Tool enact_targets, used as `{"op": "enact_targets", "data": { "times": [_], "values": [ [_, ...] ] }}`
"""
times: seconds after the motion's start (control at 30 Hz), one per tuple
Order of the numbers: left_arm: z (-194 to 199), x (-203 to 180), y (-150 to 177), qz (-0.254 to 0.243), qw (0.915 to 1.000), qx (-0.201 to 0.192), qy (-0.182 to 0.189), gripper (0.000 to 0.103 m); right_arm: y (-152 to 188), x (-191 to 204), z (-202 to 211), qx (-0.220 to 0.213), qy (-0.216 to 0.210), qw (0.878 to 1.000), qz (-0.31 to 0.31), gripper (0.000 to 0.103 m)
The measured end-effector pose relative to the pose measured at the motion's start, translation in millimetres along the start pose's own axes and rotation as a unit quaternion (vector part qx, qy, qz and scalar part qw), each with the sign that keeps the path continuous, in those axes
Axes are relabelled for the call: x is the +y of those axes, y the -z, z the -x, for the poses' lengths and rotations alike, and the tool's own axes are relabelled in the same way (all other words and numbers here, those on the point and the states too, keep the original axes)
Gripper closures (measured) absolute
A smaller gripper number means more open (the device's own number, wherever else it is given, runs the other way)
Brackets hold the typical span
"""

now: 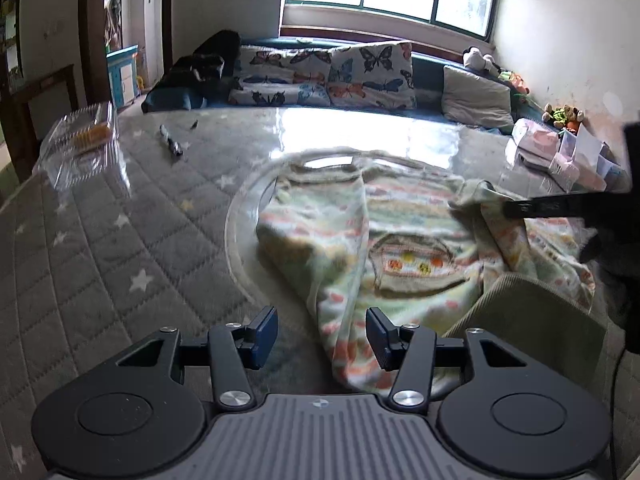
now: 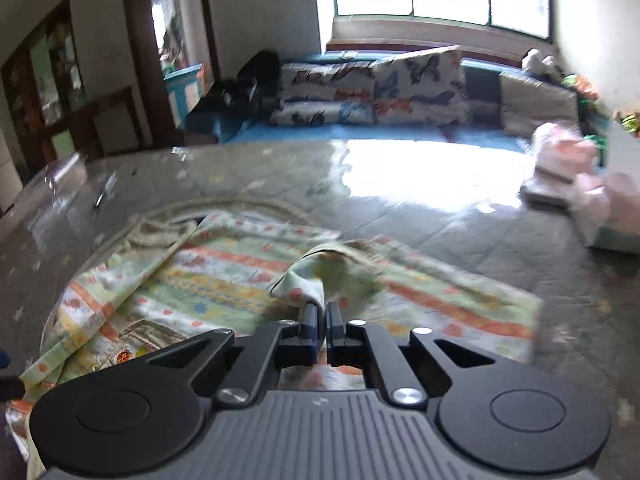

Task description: Fold clothes

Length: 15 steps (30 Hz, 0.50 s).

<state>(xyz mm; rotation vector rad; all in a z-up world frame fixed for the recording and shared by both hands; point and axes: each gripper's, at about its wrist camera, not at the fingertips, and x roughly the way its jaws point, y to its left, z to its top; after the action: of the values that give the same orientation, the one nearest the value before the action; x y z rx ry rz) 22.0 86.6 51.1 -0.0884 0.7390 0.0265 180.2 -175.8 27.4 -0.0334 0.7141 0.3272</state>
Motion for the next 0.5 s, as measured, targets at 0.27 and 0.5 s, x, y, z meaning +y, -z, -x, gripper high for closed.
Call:
{"op": "enact_targets", "data": {
  "times": [0.27, 0.5],
  "values": [
    [-9, -16, -17, -0.019, 0.9997, -0.015, 0.003, 0.051, 23, -53, 77, -0.052, 0.057, 0.996, -0.041, 0.101],
    [-8, -43, -35, -0.036, 0.9979, -0.028, 0.046, 0.051, 48, -80, 99, -0.035, 0.079, 0.994, -0.068, 0.096]
  ]
}}
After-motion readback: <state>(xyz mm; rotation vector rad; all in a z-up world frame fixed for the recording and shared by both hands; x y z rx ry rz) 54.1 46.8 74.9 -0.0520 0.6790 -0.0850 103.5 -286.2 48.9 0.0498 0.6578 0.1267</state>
